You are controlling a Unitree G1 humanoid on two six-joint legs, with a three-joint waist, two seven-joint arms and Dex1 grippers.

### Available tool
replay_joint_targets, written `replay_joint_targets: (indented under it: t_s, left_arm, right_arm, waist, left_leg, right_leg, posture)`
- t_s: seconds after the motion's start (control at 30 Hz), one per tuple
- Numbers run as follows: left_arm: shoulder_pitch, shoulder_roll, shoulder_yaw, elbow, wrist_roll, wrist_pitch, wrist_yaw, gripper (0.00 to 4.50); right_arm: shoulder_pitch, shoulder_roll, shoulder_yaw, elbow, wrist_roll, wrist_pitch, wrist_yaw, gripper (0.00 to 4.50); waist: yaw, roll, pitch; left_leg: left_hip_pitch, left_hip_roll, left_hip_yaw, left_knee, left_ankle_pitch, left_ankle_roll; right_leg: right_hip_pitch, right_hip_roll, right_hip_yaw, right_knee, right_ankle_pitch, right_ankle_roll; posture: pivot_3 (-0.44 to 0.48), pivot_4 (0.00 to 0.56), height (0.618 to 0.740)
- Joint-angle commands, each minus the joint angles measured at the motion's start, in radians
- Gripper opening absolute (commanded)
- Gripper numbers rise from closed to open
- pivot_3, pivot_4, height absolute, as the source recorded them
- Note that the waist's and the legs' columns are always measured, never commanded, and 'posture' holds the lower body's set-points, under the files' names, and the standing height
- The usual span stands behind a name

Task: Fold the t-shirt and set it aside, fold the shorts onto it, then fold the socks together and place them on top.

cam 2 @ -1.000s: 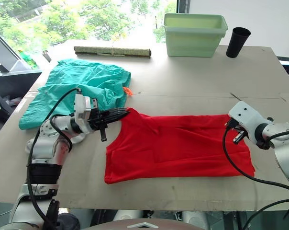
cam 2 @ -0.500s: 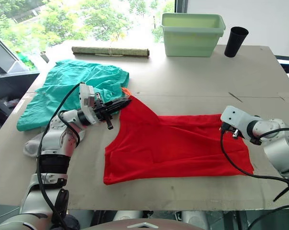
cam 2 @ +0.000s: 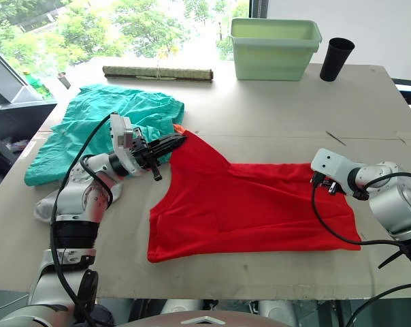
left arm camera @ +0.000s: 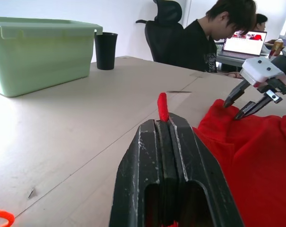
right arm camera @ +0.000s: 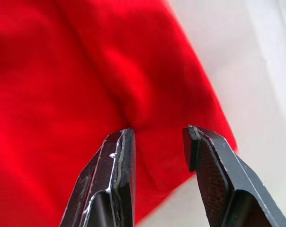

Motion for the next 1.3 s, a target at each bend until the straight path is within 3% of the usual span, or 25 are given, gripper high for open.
replay_joint_targets:
  t_s: [0.03,0.33,0.47,0.77,1.3]
  left_arm:
    - [0.004,-0.001,0.022,-0.06,-0.023,0.002,0.011,0.0]
    - [0.013,-0.001,0.015,-0.083,-0.028,0.009,0.019,0.0]
    - [0.017,0.0,0.018,-0.087,-0.025,0.01,0.023,0.0]
    - [0.027,-0.005,0.017,-0.1,-0.028,0.012,0.038,0.0]
    - [0.029,-0.009,0.011,-0.112,-0.027,0.016,0.042,0.0]
  right_arm:
    - [-0.024,-0.008,-0.014,-0.011,-0.012,-0.004,0.008,1.77]
    - [-0.059,0.014,0.014,0.052,-0.039,-0.01,0.013,1.77]
    - [-0.05,0.009,-0.034,0.023,0.0,0.027,0.033,0.94]
    - [0.026,-0.085,-0.091,-0.045,0.008,0.015,0.05,0.94]
    - [0.005,-0.066,-0.029,0.04,-0.037,-0.065,0.034,0.94]
  waist:
    - [0.002,0.0,0.0]
    - [0.0,0.0,0.0]
    - [0.0,0.0,0.0]
    - [0.001,0.0,0.0]
    - [0.001,0.001,0.0]
  left_leg:
    - [0.0,0.0,0.0,0.0,0.0,0.0]
    - [0.0,0.0,0.0,0.0,0.0,0.0]
    - [0.0,0.0,0.0,0.0,0.0,0.0]
    - [0.0,0.0,0.0,0.0,0.0,0.0]
    - [0.0,0.0,0.0,0.0,0.0,0.0]
  right_leg:
    - [0.0,0.0,0.0,0.0,0.0,0.0]
    - [0.0,0.0,0.0,0.0,0.0,0.0]
    - [0.0,0.0,0.0,0.0,0.0,0.0]
    - [0.0,-0.001,0.0,0.0,0.0,0.0]
    - [0.0,0.0,0.0,0.0,0.0,0.0]
  posture:
    - [0.0,0.15,0.74]
    - [0.0,0.15,0.74]
    - [0.0,0.15,0.74]
    - [0.0,0.15,0.74]
    - [0.0,0.15,0.74]
